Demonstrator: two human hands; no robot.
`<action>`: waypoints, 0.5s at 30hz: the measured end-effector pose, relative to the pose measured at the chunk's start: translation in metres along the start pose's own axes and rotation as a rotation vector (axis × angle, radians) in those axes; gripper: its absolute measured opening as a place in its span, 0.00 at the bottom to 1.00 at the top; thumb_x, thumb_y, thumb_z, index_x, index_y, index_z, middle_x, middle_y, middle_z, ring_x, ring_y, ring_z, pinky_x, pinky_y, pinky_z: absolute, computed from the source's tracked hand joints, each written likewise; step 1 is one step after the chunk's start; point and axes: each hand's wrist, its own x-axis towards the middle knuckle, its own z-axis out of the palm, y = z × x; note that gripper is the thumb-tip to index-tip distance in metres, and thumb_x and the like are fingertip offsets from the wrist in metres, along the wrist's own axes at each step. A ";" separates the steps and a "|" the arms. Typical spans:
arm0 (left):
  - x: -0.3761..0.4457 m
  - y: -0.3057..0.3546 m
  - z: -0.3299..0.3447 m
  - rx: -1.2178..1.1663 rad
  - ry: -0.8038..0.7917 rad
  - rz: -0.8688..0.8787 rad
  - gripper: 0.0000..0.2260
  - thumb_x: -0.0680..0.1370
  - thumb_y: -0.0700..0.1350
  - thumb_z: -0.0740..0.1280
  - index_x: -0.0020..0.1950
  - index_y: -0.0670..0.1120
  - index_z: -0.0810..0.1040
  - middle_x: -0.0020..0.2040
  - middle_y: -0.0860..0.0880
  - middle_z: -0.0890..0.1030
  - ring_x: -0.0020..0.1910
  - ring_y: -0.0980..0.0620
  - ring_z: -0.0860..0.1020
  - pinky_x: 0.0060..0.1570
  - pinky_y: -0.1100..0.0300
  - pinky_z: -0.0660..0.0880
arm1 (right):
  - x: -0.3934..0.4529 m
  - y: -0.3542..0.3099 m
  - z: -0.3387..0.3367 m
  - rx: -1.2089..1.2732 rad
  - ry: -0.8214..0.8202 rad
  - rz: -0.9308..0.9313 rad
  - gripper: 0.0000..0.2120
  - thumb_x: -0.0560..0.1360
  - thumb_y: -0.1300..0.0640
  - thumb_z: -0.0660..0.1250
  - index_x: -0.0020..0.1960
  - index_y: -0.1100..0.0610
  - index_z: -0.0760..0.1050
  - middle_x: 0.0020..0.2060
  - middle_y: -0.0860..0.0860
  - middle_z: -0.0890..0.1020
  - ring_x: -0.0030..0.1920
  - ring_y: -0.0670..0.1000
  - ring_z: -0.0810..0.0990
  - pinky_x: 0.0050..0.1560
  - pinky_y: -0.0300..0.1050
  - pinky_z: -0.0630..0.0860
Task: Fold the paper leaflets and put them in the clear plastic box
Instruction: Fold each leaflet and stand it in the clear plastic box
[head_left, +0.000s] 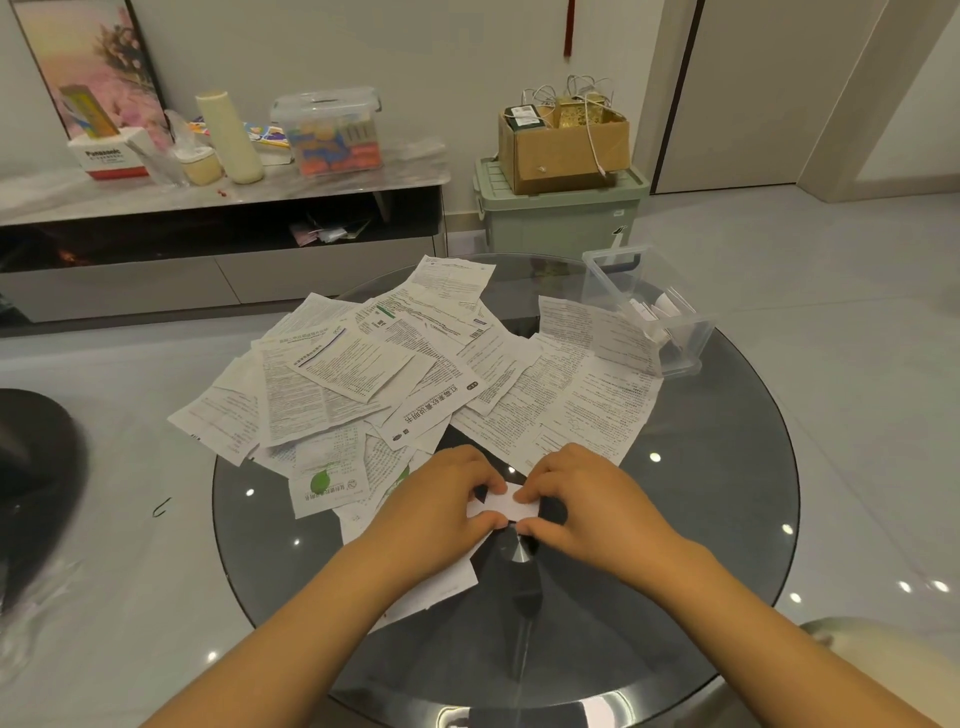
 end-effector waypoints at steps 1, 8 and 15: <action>0.000 0.000 0.000 0.006 -0.003 0.007 0.11 0.73 0.51 0.71 0.54 0.52 0.79 0.48 0.61 0.72 0.45 0.63 0.69 0.46 0.67 0.69 | -0.001 -0.001 0.000 -0.025 0.012 -0.017 0.17 0.74 0.44 0.65 0.60 0.49 0.78 0.54 0.43 0.79 0.56 0.46 0.72 0.54 0.37 0.66; 0.001 0.002 -0.001 -0.010 0.043 0.004 0.05 0.74 0.47 0.68 0.50 0.53 0.80 0.47 0.59 0.75 0.50 0.60 0.70 0.50 0.64 0.70 | -0.003 -0.007 -0.001 -0.009 0.137 0.007 0.11 0.76 0.49 0.60 0.49 0.50 0.80 0.40 0.48 0.81 0.43 0.50 0.77 0.43 0.46 0.73; 0.008 0.013 -0.005 -0.131 0.158 -0.111 0.03 0.76 0.45 0.66 0.45 0.50 0.79 0.40 0.57 0.79 0.41 0.60 0.77 0.44 0.62 0.74 | -0.006 -0.004 -0.004 0.071 0.255 0.034 0.10 0.75 0.50 0.61 0.46 0.53 0.80 0.39 0.47 0.80 0.41 0.49 0.75 0.39 0.45 0.74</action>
